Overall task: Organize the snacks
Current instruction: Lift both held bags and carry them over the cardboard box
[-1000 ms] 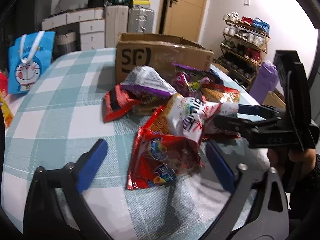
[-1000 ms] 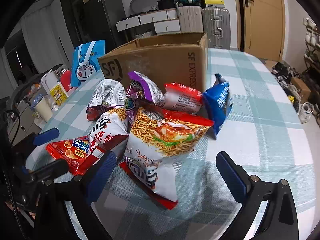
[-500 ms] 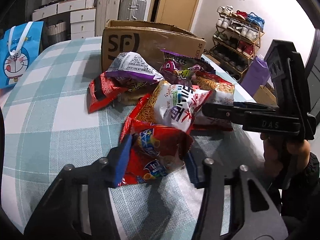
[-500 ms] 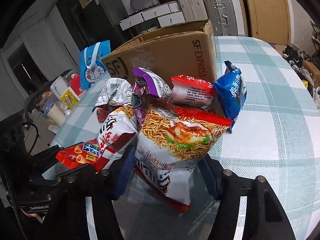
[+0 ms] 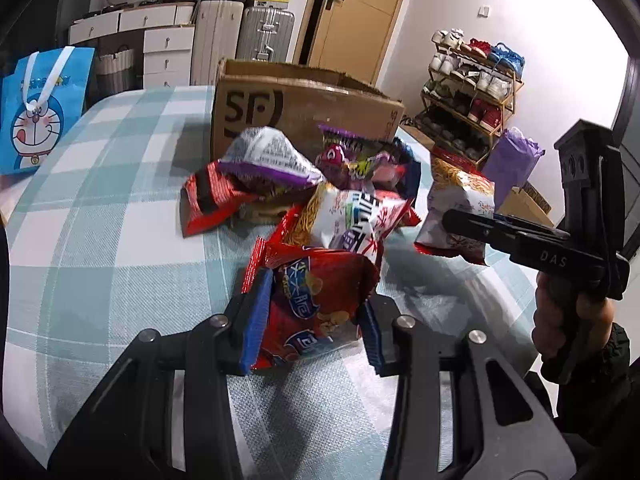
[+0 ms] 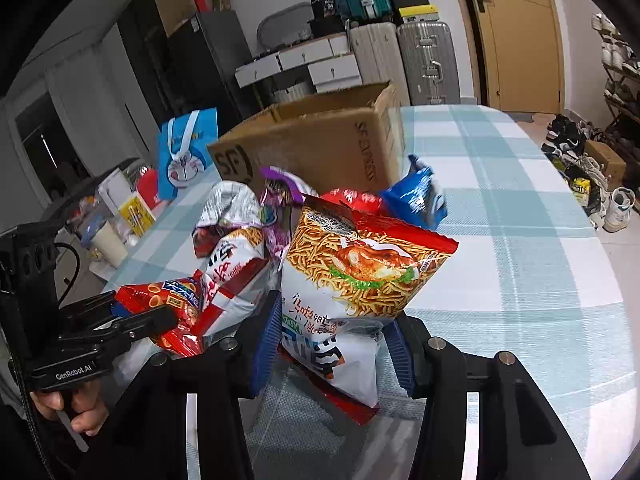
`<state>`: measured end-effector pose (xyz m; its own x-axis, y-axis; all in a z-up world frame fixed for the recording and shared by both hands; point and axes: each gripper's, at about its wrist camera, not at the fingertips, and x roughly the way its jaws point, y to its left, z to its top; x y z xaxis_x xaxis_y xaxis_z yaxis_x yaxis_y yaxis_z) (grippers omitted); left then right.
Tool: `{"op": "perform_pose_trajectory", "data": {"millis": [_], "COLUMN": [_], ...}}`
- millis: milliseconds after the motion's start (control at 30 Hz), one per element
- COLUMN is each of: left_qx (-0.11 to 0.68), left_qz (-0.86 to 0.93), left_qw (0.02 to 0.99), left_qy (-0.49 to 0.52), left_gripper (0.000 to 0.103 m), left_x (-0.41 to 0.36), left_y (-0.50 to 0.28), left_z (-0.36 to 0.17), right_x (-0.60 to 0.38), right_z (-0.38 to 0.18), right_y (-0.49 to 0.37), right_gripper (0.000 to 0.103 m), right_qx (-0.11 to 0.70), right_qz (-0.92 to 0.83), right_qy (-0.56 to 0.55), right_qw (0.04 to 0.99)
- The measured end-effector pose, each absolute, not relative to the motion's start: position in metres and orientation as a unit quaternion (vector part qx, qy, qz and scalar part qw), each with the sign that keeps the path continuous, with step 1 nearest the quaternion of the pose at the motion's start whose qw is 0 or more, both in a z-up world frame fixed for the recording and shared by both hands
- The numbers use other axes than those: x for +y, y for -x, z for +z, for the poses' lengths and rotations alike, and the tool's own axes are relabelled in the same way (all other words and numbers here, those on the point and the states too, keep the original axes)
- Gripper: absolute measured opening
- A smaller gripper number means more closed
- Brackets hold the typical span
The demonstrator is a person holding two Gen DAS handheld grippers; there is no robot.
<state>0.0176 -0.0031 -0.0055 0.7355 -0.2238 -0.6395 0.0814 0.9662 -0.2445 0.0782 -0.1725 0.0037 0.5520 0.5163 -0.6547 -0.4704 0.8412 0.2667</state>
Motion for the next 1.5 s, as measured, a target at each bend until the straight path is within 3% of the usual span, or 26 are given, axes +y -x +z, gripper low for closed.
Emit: {"op": "perform_pose_trajectory", "data": {"millis": [633,1500], "left_qx": [0.271,0.251], "left_qz": [-0.059,-0.029], "left_qw": [0.955,0.964], "left_qy": [0.104,0.086], "left_gripper": [0.038,0.038], "left_x": [0.011,0.026], "left_y": [-0.018,-0.141], "left_z": [0.062,0.108], "right_x": [-0.171,-0.139], "right_z": [0.053,0.087], "right_y": [-0.067,-0.154], "right_gripper": [0.049,0.049], "right_qx": [0.323,0.314], "right_qz": [0.31,0.309], "right_qy": [-0.019,-0.024], "right_qw": [0.894,0.898]}}
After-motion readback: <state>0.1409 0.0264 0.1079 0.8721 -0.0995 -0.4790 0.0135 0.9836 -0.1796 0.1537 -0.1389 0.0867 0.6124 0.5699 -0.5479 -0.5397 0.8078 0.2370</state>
